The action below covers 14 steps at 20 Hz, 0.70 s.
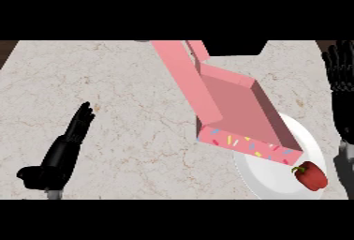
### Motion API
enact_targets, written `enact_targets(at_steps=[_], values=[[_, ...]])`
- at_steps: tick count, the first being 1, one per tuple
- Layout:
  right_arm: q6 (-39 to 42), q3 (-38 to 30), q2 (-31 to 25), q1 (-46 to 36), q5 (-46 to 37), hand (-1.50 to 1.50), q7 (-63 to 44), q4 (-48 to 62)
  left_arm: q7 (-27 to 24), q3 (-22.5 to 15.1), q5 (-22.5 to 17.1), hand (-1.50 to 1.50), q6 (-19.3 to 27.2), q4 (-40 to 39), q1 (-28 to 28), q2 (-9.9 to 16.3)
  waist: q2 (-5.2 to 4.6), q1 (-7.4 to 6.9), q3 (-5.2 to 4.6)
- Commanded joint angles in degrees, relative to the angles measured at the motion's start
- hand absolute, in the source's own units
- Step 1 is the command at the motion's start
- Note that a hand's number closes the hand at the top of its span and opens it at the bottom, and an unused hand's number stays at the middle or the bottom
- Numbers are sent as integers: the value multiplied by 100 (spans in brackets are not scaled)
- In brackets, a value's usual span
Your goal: Pick the lemon from the plate and place it in the cardboard box
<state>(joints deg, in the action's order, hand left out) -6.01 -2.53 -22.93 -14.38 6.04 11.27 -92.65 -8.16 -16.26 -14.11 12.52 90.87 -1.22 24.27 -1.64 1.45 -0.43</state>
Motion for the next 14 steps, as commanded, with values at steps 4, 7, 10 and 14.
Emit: enact_targets(at_steps=[4, 7, 10, 14], values=[[488, -1084, 713, 1550, 1198, -150, 2405, 710, 150, 181, 506, 0, 246, -402, 39, 416, 118, 323, 154], [-77, -1713, 1589, 1010, 2191, -150, 2420, 351, 187, 178, 417, 0, 250, -512, -115, 355, 495, 882, 582], [371, -2271, 1500, 2190, 2105, -150, 3259, 2005, 290, 159, 672, 0, 315, -655, -8, 524, 41, 412, 174], [1539, -2334, 1346, 2607, 1711, -150, 5330, 2456, 373, 95, 839, 0, 259, -814, 189, 609, 100, 243, 119]])
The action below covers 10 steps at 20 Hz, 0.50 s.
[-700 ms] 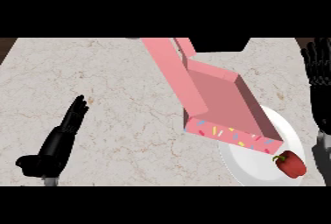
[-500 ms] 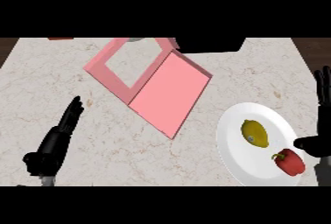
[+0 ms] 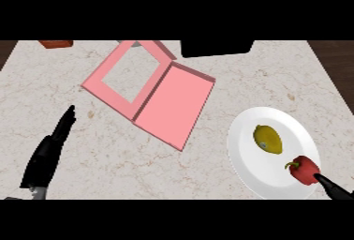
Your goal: Pick the lemon from the plate and place it in the cardboard box
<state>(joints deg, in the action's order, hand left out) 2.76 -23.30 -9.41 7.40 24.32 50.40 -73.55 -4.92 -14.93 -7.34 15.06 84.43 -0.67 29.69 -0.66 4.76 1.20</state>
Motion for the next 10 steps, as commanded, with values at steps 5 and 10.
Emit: enact_targets(at_steps=[5, 10], values=[[647, -163, -687, 1007, -1360, -150, 2415, 1382, 205, -141, 182, 0, -220, -340, 477, -18, 38, -336, -94], [655, 42, -894, 1466, -1834, -150, 2272, 1247, 41, -303, 481, 0, -165, -648, 506, -294, 67, -409, -118]])
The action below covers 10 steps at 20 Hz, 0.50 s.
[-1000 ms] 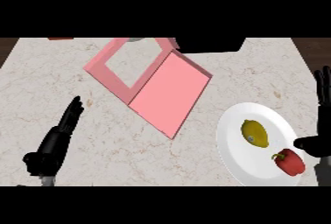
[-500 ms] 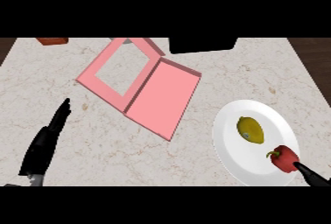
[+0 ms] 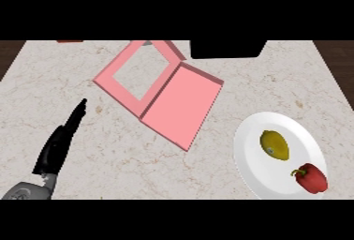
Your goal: Pick the lemon from the plate and place it in the cardboard box
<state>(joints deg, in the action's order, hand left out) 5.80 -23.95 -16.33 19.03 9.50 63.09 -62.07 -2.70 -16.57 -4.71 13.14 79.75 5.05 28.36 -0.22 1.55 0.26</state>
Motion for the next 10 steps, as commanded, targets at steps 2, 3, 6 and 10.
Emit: enact_targets(at_steps=[2, 3, 6, 10], values=[[420, 178, -343, 620, -461, -150, 813, -176, -183, 221, 6, 0, -301, -709, 494, -52, 12, -30, -31], [35, 389, -76, 640, -656, -150, 574, -597, -166, 34, 146, 0, -131, -320, 106, -166, 25, -103, -31], [-79, 336, -262, 918, -787, -150, -31, -1197, -69, 125, 203, 0, -250, -438, 398, -275, 22, -99, -32], [-337, 360, -343, 786, -1063, -150, -1146, -1703, 64, 306, 309, 0, -400, -511, 553, -307, 20, -131, -30]])
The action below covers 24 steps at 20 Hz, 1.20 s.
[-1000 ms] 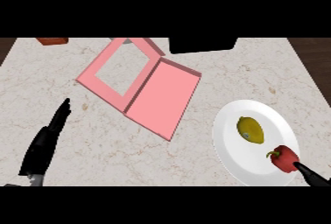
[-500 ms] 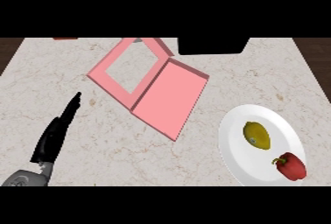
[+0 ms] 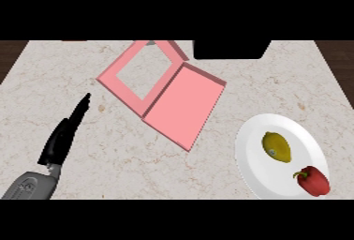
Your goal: Pick the lemon from the plate and place it in the cardboard box
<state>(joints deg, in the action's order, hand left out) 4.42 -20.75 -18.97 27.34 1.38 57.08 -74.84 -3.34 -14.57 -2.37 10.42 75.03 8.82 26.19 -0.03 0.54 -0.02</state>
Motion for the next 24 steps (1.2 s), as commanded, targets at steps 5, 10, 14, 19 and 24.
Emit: enact_targets(at_steps=[5, 10, 14, 19, 24], values=[[-494, 270, 149, 431, -727, -150, -1584, -1471, 215, 231, 116, 0, -262, 280, -56, 9, 7, -53, -2], [-445, 419, 284, 176, -1123, -150, -2154, -1622, 201, 228, 463, 0, -164, 297, -220, -388, 7, -48, 1], [-315, 630, 431, 127, -1333, -150, -2731, -1999, 230, 485, 443, 0, -478, 244, -144, -308, 7, -46, 1], [-264, 617, 445, -662, -1586, -150, -2539, -1164, -12, 689, 731, 0, -510, -181, -22, -621, 2, -40, 2], [-796, 553, 735, -884, -1844, -150, -2596, -1224, 401, 884, 678, 0, -863, 322, 12, -493, 7, -45, 3]])
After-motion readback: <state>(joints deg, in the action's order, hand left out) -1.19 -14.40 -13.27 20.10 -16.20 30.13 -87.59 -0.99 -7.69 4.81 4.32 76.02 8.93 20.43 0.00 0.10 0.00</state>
